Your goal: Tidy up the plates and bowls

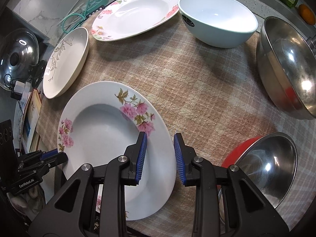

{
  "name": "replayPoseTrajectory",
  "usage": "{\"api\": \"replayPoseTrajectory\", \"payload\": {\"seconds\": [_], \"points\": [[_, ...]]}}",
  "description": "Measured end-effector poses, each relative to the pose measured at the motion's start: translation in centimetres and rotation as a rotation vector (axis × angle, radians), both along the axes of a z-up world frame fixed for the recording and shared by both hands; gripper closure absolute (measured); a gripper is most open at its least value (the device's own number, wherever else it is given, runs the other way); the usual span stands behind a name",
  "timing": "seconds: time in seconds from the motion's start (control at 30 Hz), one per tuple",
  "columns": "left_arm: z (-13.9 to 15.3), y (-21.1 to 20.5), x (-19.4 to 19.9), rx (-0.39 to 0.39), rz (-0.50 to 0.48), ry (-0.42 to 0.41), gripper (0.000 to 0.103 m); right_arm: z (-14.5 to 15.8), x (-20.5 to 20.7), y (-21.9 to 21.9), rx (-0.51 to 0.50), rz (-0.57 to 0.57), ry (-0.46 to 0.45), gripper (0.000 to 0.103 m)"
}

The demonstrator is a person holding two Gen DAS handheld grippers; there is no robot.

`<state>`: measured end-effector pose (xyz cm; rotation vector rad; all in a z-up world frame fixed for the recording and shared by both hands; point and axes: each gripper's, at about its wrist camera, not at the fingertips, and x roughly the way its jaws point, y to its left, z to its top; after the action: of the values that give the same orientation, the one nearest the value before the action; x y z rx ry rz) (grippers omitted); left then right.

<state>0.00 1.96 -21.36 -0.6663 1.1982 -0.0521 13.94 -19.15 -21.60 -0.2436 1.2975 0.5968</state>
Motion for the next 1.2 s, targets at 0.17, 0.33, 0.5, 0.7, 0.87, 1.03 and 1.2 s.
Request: {"api": "replayPoseTrajectory", "payload": {"seconds": [0.17, 0.33, 0.5, 0.7, 0.87, 1.03, 1.2], "points": [[-0.1, 0.2, 0.0, -0.006, -0.002, 0.003, 0.085, 0.0, -0.1, 0.2, -0.005, 0.001, -0.002, 0.074], [0.4, 0.0, 0.1, 0.043, -0.038, -0.006, 0.085, 0.7, -0.1, -0.1, 0.006, -0.018, -0.028, 0.073], [1.2, 0.9, -0.1, 0.081, -0.041, -0.022, 0.085, 1.9, -0.3, -0.5, 0.037, -0.046, -0.059, 0.073], [2.6, 2.5, 0.4, 0.11, -0.056, -0.056, 0.078, 3.8, -0.8, -0.7, 0.113, -0.098, -0.084, 0.073], [4.2, 4.7, 2.1, 0.126, -0.068, -0.102, 0.074, 4.9, -1.1, -0.4, 0.203, -0.165, -0.088, 0.055], [6.3, 6.7, 5.1, 0.162, -0.116, -0.155, 0.072, 5.0, -1.0, 0.4, 0.261, -0.215, -0.077, 0.055], [7.1, 8.3, 9.0, 0.179, -0.189, -0.178, 0.06, 4.8, -0.2, 1.4, 0.309, -0.288, -0.065, 0.055]]}}
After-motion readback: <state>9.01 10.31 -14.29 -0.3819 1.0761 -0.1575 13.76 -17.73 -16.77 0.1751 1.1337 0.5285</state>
